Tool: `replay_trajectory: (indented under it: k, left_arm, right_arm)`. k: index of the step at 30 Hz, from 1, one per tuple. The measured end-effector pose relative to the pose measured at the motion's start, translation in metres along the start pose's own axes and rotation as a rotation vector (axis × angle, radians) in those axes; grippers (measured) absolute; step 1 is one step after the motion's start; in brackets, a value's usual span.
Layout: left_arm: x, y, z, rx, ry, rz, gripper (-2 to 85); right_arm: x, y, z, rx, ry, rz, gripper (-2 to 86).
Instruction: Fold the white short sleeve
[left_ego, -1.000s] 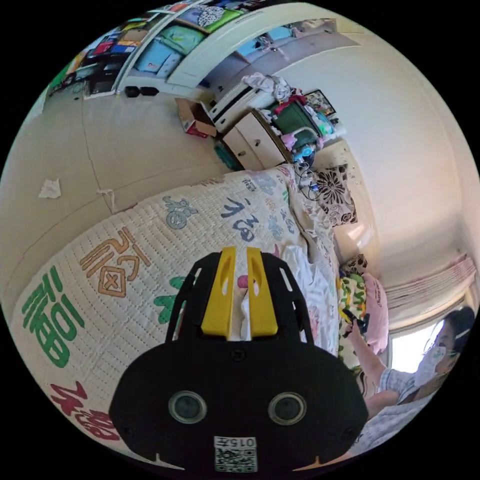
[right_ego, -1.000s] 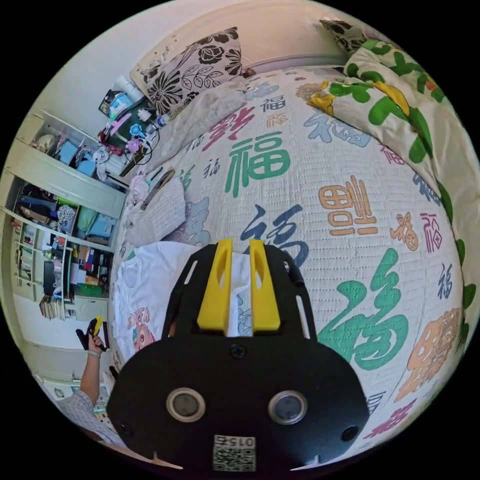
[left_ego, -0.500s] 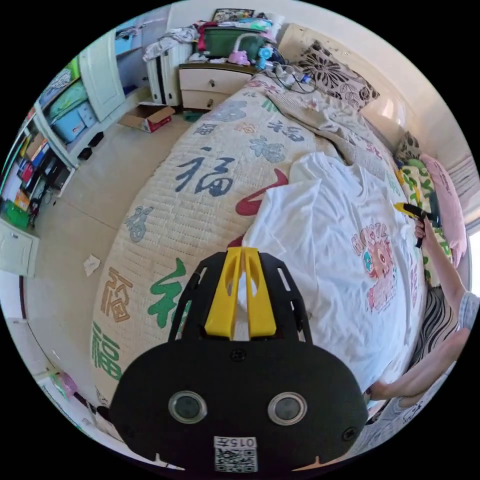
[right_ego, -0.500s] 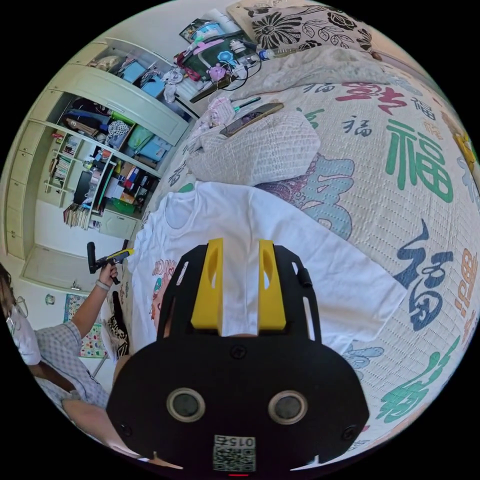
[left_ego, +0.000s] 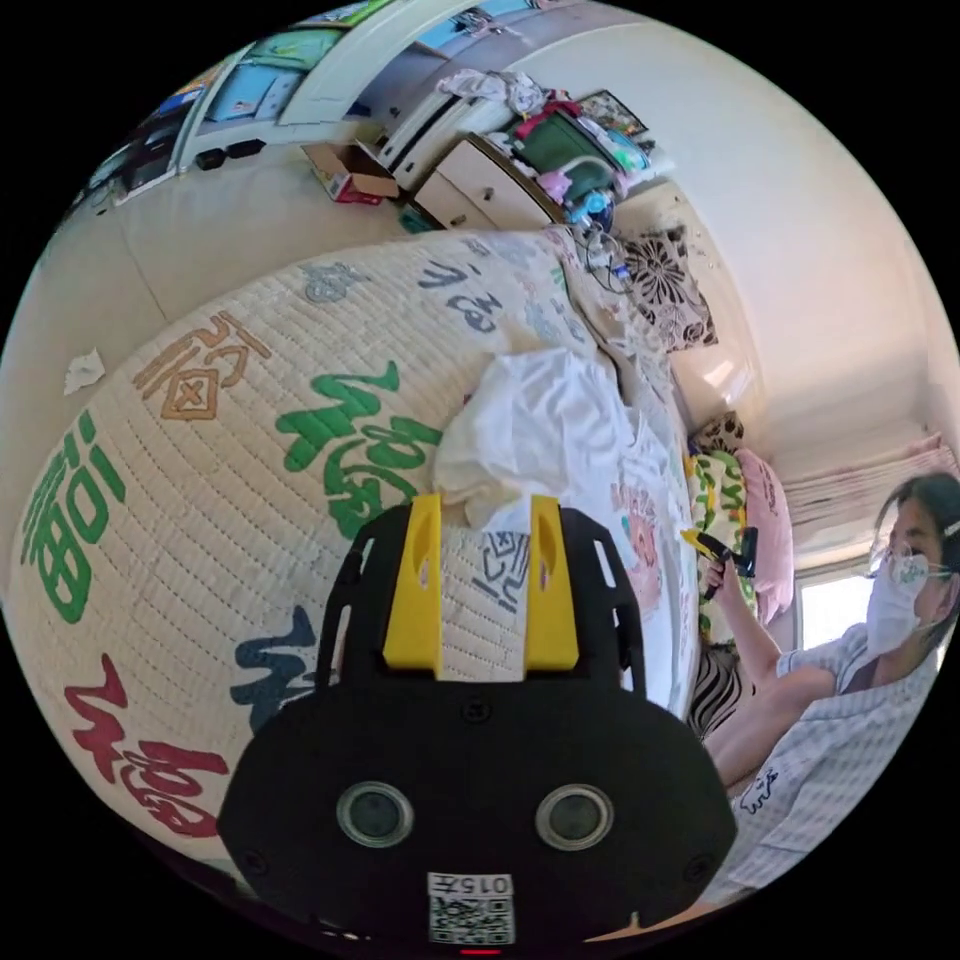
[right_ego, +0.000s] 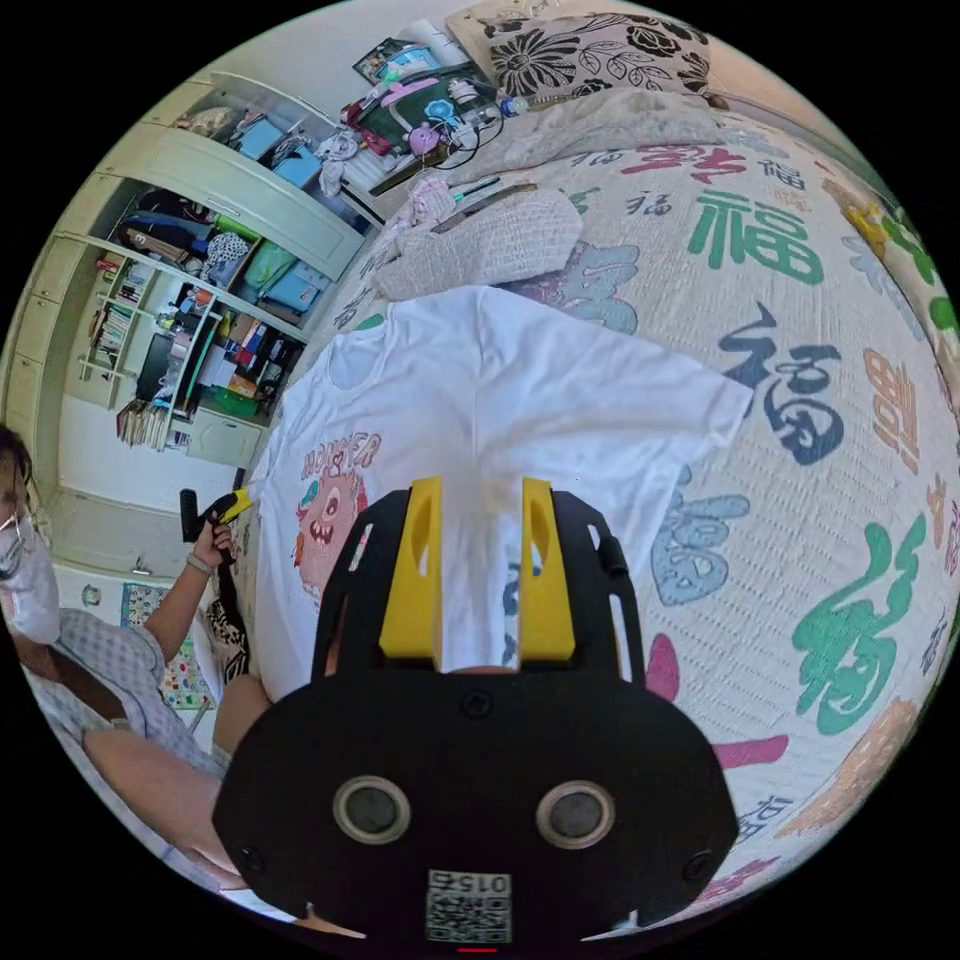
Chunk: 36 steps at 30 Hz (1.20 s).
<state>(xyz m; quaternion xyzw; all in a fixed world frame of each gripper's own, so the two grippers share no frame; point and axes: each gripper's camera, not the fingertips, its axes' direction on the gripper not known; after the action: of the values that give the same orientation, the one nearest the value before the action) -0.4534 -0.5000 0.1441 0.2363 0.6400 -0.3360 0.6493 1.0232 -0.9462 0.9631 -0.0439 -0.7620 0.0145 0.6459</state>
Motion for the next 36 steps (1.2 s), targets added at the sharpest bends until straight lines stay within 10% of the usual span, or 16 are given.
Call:
replay_trajectory:
  k: [11,22,36]
  left_arm:
    - [-0.039,0.014,-0.038,0.020,0.068,-0.209,5.2]
    - [0.037,0.178,0.005,-0.587,0.107,0.109,10.7]
    - [0.046,0.208,0.005,-0.571,-0.122,0.185,0.3]
  right_arm:
    - [0.046,0.096,-0.025,-0.028,-0.111,0.216,12.0]
    - [0.051,0.184,-0.022,-0.347,-0.086,0.067,11.5]
    - [0.101,0.230,-0.035,-0.154,-0.101,0.230,-0.4]
